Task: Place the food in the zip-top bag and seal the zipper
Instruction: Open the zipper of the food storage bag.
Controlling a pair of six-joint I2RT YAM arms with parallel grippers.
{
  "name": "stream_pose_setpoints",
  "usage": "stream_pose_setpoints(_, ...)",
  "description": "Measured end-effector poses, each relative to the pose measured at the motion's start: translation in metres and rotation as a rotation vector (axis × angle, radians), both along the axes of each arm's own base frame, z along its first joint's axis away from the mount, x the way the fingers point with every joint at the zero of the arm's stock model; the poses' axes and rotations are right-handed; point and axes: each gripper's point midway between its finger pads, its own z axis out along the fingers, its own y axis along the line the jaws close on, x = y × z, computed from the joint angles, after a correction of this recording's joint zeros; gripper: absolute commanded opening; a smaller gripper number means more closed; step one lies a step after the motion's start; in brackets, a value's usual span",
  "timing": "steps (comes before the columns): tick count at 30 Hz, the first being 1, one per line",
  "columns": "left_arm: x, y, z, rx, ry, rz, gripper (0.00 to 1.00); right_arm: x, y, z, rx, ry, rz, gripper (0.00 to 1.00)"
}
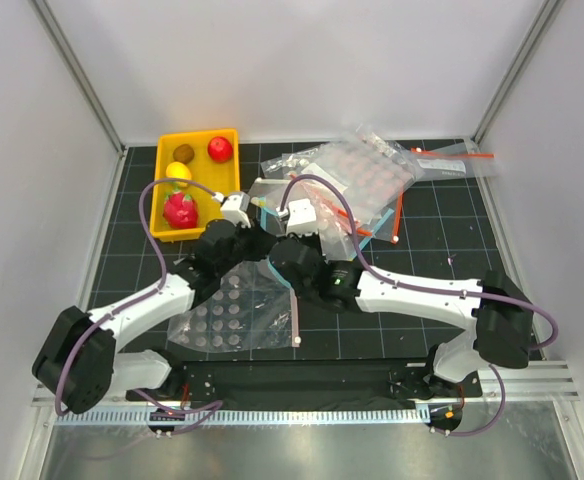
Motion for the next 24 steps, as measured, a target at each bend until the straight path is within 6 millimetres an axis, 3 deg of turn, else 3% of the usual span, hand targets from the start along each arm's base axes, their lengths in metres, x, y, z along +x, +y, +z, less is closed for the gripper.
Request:
stream_pose_setpoints(6, 0.003, 0.000, -0.004, 0.059, 0.014, 0.009, 0.07, 0.011, -0.026, 0.008, -0.113, -0.081, -0.163, 0.01)
stream_pose_setpoints(13, 0.006, 0.015, -0.007, 0.221, 0.015, 0.111, 0.05, 0.017, -0.047, 0.012, -0.241, -0.127, -0.281, 0.01)
stream_pose_setpoints(24, 0.006, 0.034, -0.013, 0.339, 0.019, 0.191, 0.00, 0.014, -0.057, 0.024, -0.310, -0.152, -0.306, 0.01)
